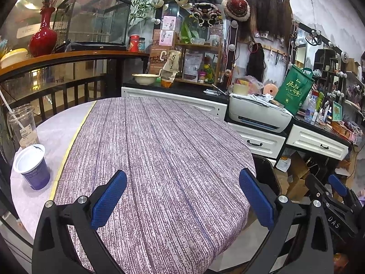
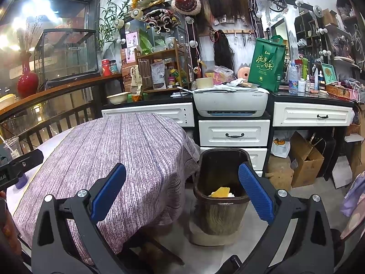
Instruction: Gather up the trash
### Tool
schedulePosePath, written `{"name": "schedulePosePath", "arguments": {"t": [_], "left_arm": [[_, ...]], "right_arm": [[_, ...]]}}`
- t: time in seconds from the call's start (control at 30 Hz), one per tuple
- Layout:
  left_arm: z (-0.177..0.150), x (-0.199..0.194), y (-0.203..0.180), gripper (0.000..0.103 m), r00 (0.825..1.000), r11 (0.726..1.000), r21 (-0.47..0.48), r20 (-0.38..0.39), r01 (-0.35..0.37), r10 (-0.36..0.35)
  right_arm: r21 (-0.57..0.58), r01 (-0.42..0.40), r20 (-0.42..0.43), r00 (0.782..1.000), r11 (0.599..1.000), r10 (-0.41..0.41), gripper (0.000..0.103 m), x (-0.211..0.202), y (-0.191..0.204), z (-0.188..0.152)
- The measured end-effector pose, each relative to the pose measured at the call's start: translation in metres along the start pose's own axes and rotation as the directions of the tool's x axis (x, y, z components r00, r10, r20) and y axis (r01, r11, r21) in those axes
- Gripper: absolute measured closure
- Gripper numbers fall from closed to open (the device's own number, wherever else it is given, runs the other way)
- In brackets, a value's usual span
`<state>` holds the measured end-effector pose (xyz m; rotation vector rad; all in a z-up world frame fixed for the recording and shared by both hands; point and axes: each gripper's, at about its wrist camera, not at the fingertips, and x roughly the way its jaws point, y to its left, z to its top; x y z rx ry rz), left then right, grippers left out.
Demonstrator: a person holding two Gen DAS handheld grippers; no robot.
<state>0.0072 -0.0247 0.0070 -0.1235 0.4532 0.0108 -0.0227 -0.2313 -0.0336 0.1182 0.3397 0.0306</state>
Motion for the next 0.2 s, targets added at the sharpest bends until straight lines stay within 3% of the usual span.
{"name": "schedulePosePath", "arguments": {"t": [0.2], "left_arm": [[0.0003, 0.0009, 0.0034, 0.006, 1.000, 1.000, -0.015, -0.007, 0.002, -0.002]], "right_arm": [[0.000, 0.000, -0.001, 1.000, 1.000, 0.000, 0.006, -0.0002, 0.0003, -0.0001]]}}
